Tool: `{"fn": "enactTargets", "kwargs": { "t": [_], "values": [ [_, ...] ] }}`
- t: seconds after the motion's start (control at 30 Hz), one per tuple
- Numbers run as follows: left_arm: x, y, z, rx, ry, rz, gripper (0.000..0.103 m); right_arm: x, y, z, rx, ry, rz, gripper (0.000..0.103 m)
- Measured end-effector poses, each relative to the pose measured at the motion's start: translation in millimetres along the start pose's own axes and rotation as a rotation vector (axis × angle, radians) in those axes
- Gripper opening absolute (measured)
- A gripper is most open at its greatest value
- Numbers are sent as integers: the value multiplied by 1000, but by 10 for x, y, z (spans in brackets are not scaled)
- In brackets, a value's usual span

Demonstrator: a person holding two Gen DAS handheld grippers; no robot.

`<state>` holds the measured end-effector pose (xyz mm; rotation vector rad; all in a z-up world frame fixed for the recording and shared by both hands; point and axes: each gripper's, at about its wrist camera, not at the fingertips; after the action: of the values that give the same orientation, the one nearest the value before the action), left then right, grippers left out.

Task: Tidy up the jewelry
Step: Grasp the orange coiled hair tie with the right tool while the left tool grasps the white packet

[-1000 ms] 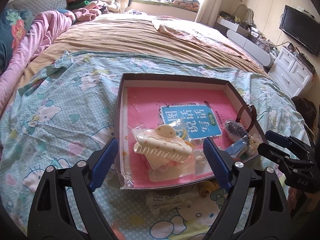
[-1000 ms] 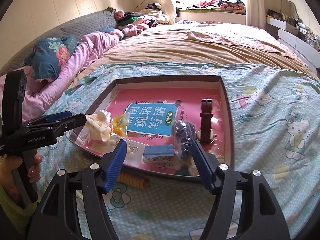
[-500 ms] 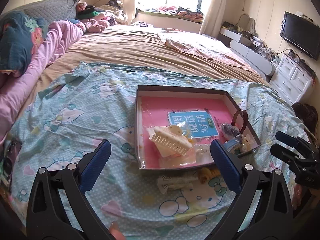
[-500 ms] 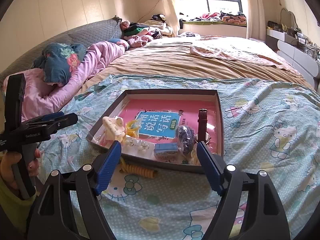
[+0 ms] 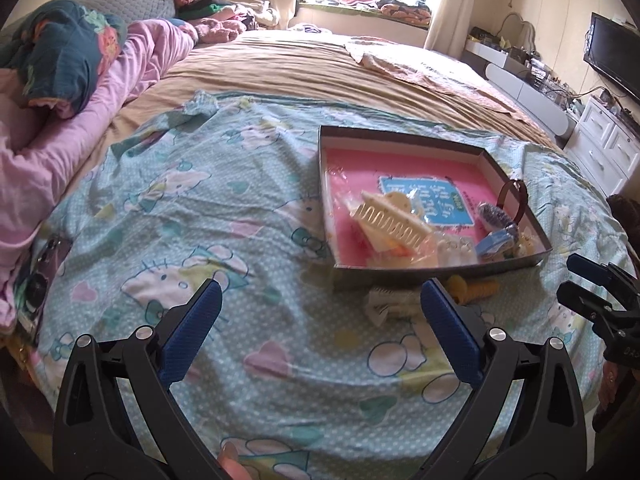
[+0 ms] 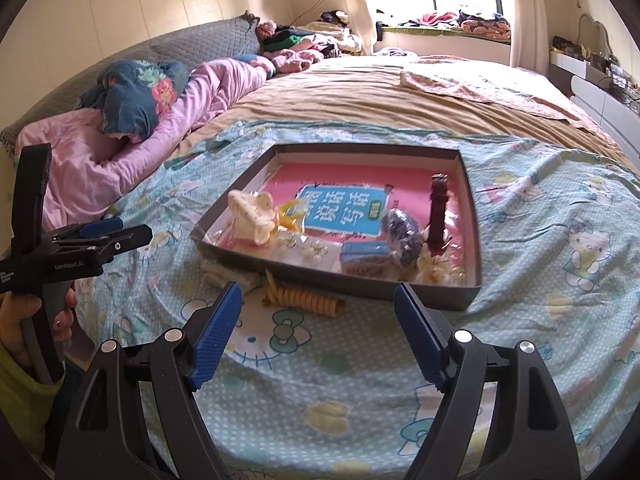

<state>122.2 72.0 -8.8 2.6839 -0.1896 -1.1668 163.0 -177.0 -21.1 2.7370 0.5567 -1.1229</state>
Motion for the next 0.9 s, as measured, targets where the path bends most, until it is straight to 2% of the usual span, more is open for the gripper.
{"fn": "enactTargets", "kwargs": {
  "t": [0.4,0.53,0.67,0.8,0.9],
  "values": [
    [281,-60,163,1,-95,12,91,572,-181,214,34,-127,-1,77],
    [364,-18,196,20,-118,27,81,742,-225,209,60,-154,-8,77],
    [426,-6,207,29,-134,39,67,882,-270,188,83,-176,-8,78],
    [509,1,203,26,-150,53,67,945,-297,153,91,-172,4,77],
    [589,12,206,16,-165,82,67,995,-292,149,96,-169,21,69]
  ]
}}
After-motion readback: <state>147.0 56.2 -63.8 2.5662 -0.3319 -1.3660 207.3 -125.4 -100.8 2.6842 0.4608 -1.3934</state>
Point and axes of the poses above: each gripper's, at about its wrist camera, not at the fingertips, and x roughly the way its jaws point, y to its right, z to its underside, and after that the axes turned 12 degrees about z, right-handed
